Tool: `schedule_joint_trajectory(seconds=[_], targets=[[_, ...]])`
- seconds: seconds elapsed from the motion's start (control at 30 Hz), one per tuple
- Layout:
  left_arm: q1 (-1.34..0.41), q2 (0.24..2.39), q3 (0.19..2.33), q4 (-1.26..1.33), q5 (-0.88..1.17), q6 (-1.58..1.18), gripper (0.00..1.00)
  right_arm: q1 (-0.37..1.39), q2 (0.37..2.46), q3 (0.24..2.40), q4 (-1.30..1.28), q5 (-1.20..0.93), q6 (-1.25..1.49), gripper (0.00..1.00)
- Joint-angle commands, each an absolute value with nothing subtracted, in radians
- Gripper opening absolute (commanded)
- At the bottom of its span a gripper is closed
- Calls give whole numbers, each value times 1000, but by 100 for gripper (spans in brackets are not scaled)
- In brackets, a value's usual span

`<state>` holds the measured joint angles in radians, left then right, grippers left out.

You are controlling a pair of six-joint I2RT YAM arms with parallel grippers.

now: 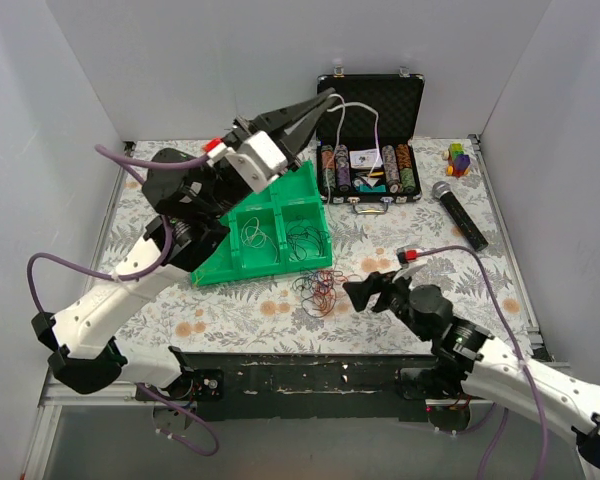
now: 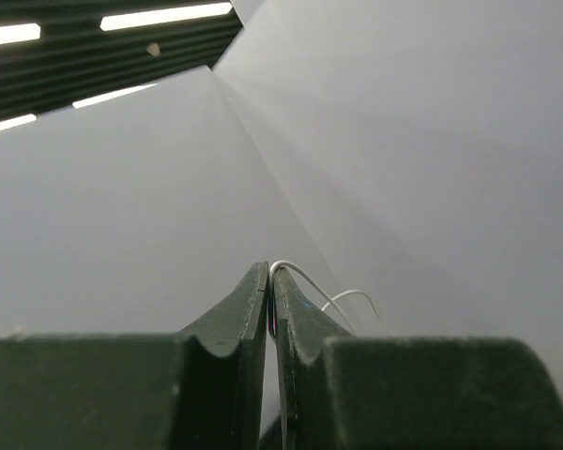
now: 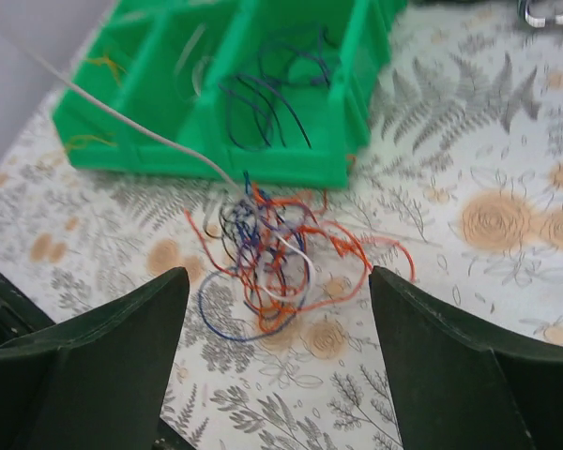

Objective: Untangle the cables
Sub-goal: Untie the cable, then place the cable in the bin.

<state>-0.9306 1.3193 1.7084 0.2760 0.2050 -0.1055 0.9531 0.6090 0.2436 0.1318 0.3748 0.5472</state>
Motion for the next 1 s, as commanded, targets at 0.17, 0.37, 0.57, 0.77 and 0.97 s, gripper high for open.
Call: schedule_joint_trajectory(seconds=[0.17, 0.37, 0.57, 0.77, 0.97], targets=[[-937, 1322, 1652, 250, 247, -204, 5, 951, 428, 264, 103, 272, 382, 87], [-969, 1350, 1710, 227, 264, -219, 4, 951, 586, 290, 241, 282, 353, 84], [-994, 1376, 1762, 213, 275, -227, 4, 951, 811, 337, 382, 400, 368, 75], [-1000, 1397, 1830, 178, 278, -247, 3, 951, 980, 399, 465, 475, 361, 57], [-1000, 1399, 1842, 178, 267, -268, 3, 953, 1054, 407, 511, 431, 376, 57]])
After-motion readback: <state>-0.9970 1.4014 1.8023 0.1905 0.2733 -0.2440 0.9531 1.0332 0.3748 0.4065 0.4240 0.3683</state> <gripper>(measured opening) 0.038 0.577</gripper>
